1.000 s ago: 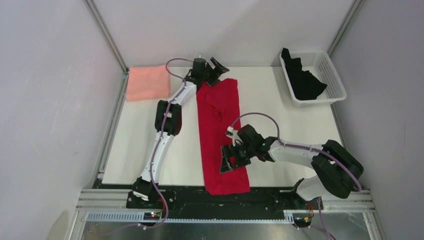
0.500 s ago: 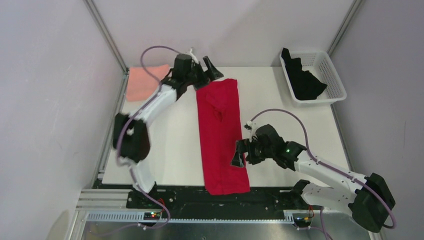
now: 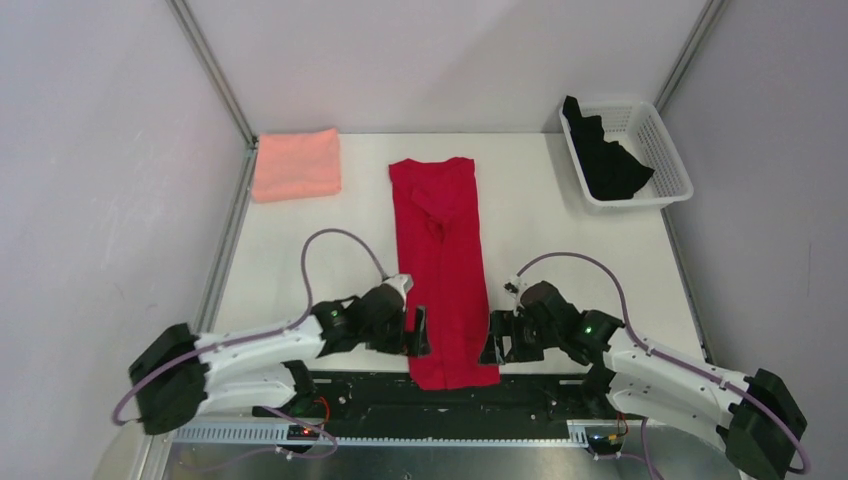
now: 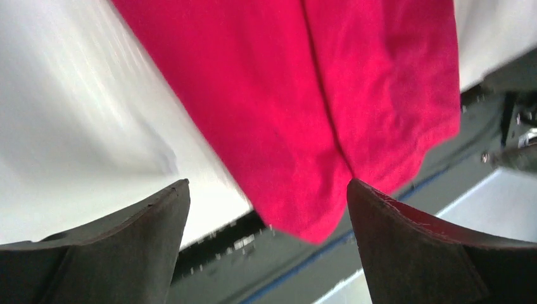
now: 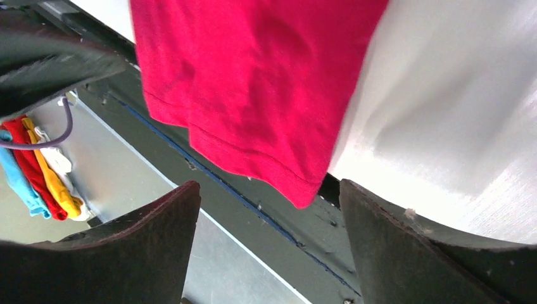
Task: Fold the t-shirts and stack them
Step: Rotate the tshirt 90 degrees, then grab the bottom of the folded rectangular tshirt with both arms, then fold the folded rectangular tshirt in 1/3 of the way, then grab one side of the 2/3 rectangular tshirt with both arms, then fold the long partially folded tshirt into a neat square
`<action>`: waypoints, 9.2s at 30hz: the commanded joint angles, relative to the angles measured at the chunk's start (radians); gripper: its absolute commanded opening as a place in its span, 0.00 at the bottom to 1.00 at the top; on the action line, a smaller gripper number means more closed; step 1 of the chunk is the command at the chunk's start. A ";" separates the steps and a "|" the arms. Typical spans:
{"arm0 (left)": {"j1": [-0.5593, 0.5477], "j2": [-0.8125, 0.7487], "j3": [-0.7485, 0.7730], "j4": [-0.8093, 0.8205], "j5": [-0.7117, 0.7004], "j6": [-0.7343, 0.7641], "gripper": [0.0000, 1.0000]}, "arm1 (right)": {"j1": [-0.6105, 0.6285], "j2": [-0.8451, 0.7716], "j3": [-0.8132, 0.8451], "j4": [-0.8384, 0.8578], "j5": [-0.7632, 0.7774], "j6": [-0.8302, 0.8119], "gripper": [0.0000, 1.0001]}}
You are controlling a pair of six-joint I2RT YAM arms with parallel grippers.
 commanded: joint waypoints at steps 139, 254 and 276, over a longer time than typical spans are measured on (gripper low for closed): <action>0.523 0.449 0.489 0.215 -0.006 0.232 0.00 | -0.521 0.919 0.700 0.351 -0.211 -0.128 0.00; 0.303 -0.107 0.285 0.168 -0.237 0.214 0.00 | -0.373 0.213 0.402 0.200 0.041 -0.114 0.00; 0.543 0.568 0.785 0.191 -0.036 0.361 0.00 | -0.659 0.708 0.638 0.394 -0.141 -0.128 0.00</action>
